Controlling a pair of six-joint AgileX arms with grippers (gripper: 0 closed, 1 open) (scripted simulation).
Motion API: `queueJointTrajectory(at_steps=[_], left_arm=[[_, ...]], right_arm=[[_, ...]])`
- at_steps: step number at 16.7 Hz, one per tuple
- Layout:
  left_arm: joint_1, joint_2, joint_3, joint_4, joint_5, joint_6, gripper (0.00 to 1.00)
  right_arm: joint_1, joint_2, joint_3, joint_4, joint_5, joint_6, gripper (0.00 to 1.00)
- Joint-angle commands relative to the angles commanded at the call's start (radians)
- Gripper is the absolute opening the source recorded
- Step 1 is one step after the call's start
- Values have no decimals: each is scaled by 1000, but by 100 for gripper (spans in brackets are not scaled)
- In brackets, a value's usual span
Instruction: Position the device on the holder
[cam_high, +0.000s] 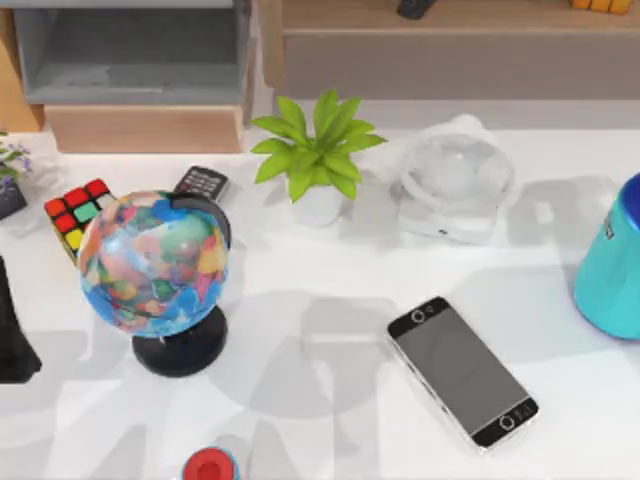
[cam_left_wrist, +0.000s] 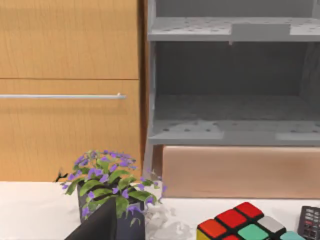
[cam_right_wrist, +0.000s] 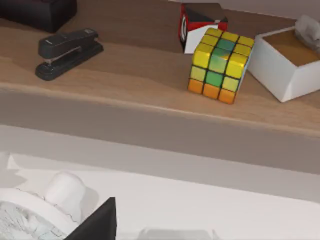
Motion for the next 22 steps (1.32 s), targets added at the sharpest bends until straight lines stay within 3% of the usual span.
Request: queueJointTrajectory(at_steps=[5,12,22], left_arm=[[0,0,0,0,0,0,100],[0,0,0,0,0,0,100],[0,0,0,0,0,0,100]], right_arm=[[148,405,229,-218,-46,51,100],[358,812,241,-454,-128,102,100],[398,908,238,-499,-140,112,100]])
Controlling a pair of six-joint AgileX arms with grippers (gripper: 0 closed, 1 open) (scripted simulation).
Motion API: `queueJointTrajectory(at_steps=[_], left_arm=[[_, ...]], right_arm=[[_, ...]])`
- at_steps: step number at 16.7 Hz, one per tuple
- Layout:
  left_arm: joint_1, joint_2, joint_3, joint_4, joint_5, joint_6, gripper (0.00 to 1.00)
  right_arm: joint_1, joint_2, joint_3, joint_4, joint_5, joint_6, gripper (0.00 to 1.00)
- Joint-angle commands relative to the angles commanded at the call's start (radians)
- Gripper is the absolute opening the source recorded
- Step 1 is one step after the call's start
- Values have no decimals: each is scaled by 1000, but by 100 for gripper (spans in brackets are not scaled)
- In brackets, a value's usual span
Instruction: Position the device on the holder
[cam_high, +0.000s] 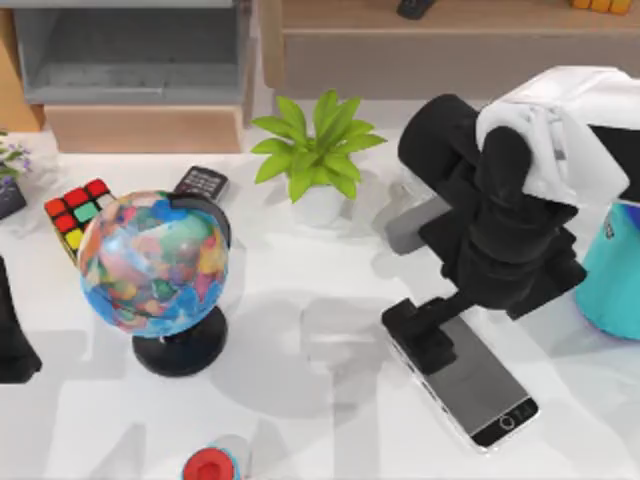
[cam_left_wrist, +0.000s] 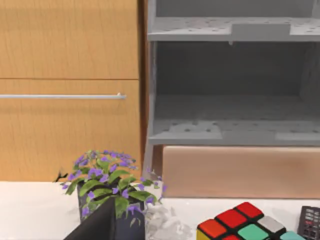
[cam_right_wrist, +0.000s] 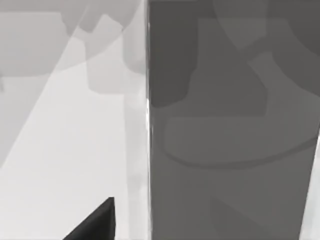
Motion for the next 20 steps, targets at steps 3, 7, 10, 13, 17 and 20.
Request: queueJointTrajectory(at_steps=[3,7,10,13,17,20], left_arm=[[0,0,0,0,0,0,100],[0,0,0,0,0,0,100],[0,0,0,0,0,0,100],[0,0,0,0,0,0,100],[0,0,0,0,0,0,100],[0,0,0,0,0,0,100]], right_arm=[[2,44,-54,103,0,1,100],[4,114,-138,261,0,5,100],[5,126,-151,280,0,5,100],[5,126,-151,280,0,5,92],[5,126,-151,280,0,5,62],[5,126,-151,280,0,5,40]])
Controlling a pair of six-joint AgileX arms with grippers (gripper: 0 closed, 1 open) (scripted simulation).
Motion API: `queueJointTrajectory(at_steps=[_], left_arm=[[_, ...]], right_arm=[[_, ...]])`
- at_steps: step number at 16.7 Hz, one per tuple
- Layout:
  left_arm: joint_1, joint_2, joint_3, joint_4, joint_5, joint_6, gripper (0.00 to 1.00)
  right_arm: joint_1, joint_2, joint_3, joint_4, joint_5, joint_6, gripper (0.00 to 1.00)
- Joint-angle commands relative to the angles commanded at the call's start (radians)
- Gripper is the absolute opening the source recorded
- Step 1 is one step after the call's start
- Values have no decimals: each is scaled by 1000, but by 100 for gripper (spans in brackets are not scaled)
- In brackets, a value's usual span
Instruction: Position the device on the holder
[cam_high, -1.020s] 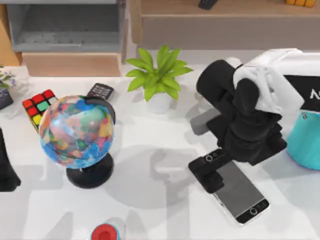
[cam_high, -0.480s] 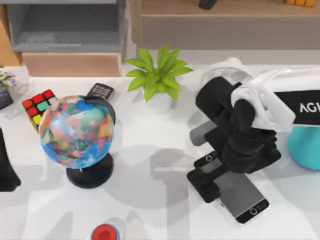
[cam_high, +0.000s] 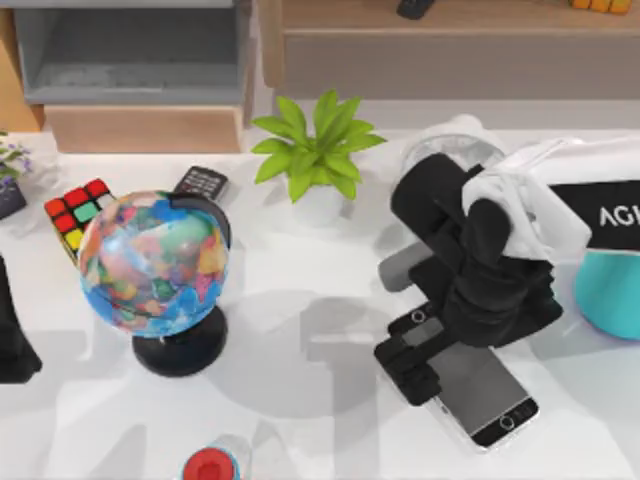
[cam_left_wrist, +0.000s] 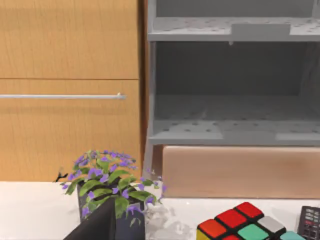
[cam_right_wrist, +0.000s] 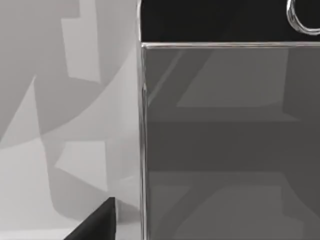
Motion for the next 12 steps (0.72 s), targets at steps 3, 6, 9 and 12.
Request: queueJointTrajectory(at_steps=[3,6,9,12], left_arm=[[0,0,0,0,0,0,100],[0,0,0,0,0,0,100],[0,0,0,0,0,0,100],[0,0,0,0,0,0,100]], right_arm=[[0,0,0,0,0,0,17],[0,0,0,0,0,0,0],[0,0,0,0,0,0,0],[0,0,0,0,0,0,0]])
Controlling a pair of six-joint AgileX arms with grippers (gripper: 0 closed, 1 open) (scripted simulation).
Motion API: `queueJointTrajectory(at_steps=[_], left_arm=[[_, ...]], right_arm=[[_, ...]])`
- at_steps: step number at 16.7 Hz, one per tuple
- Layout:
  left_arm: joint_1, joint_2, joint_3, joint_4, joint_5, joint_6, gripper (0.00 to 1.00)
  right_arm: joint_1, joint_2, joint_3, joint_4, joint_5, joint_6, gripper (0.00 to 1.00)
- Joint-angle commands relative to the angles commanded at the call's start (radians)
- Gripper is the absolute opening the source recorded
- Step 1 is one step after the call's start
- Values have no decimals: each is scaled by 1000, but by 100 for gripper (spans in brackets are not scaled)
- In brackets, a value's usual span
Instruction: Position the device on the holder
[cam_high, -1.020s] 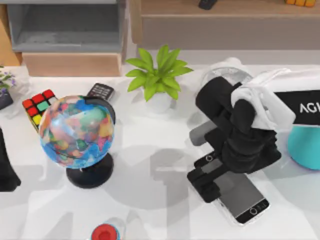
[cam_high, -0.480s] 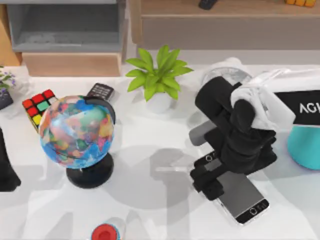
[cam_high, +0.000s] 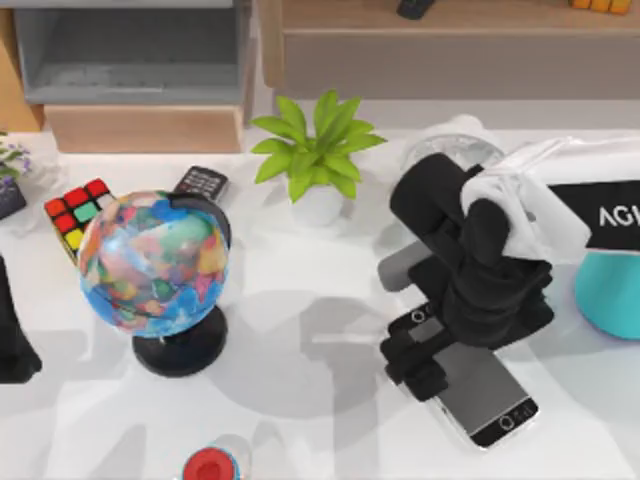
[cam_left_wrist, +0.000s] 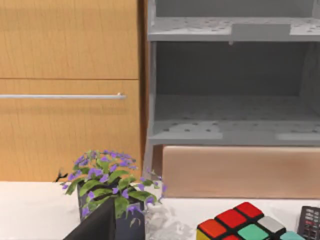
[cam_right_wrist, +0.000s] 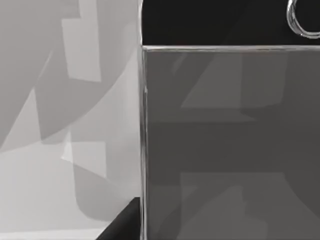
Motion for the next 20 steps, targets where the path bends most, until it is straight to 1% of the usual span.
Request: queueJointTrajectory(at_steps=[9,13,16,20], left_arm=[[0,0,0,0,0,0,100],[0,0,0,0,0,0,100],[0,0,0,0,0,0,100],[0,0,0,0,0,0,100]], right_arm=[[-2,-76,51,-95,2,-1,0],[-2,-72,49,-93,2,0,0],[-10,-123,80,-70,-17,-4,0],[-58,-278,97,25,-84,-20,0]])
